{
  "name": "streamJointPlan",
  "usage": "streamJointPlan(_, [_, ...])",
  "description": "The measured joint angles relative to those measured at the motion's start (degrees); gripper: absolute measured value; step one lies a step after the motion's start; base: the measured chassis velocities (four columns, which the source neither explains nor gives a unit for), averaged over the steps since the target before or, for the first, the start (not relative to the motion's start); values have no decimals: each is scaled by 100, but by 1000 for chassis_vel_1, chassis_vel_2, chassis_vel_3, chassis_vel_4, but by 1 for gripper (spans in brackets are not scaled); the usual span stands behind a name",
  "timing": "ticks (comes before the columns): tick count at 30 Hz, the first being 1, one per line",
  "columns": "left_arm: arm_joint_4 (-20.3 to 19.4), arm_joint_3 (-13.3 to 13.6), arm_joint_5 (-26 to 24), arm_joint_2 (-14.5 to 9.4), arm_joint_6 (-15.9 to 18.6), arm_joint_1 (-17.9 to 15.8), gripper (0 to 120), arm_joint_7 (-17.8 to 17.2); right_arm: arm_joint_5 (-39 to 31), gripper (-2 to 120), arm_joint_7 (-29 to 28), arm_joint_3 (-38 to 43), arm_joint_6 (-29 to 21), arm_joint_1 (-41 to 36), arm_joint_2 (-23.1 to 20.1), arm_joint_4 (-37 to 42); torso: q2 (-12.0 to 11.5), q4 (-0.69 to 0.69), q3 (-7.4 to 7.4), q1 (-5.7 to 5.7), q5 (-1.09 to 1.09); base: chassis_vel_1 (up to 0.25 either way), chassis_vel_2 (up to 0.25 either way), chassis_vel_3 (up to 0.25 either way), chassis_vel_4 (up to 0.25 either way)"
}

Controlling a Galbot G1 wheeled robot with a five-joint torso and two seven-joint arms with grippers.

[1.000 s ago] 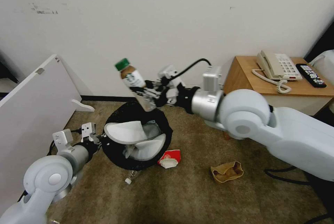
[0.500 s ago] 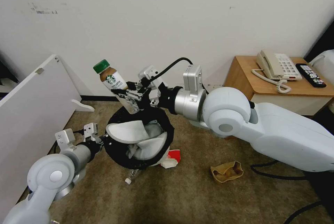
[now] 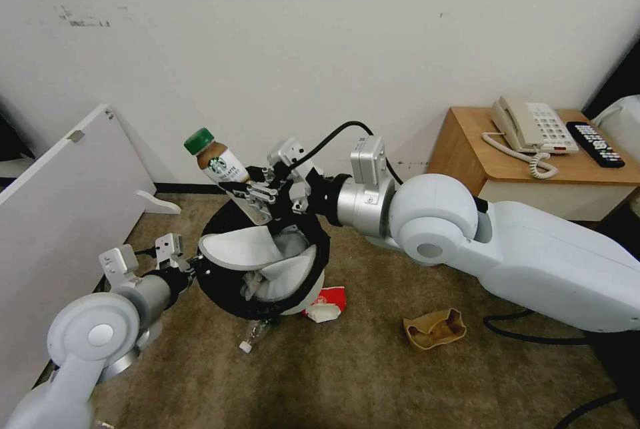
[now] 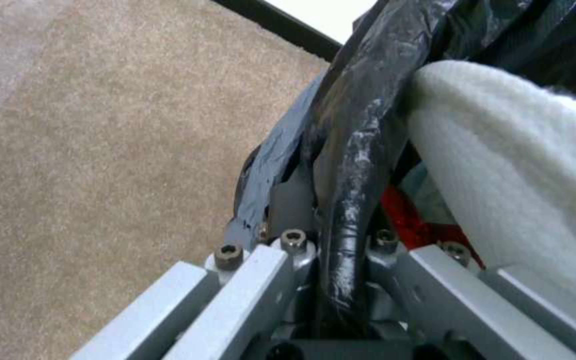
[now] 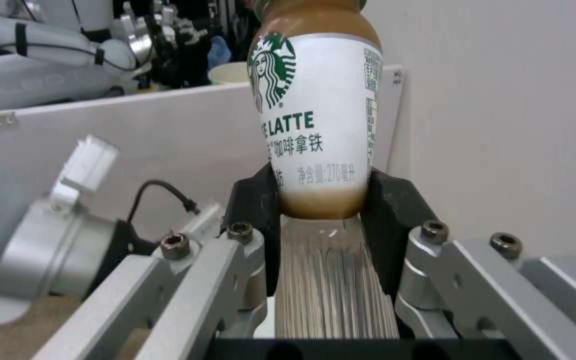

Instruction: Pick up the trash bin and place the garbage on the floor into it.

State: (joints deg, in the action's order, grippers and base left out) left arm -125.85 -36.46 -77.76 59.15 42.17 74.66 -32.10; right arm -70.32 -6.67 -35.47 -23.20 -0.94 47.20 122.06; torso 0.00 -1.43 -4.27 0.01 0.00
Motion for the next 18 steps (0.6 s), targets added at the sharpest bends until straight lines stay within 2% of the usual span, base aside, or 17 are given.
streamJointPlan(7, [-75,-6,5,16,0,76,1,27,277,25,157,54,15,-200,-96,-108,0,0,0,0,0,0,0,0,0])
streamJointPlan(18, [-213,17,-84,24,0,26,1,50,742,25,394,-128,69,-261,-3,-496,0,0,0,0,0,0,0,0,0])
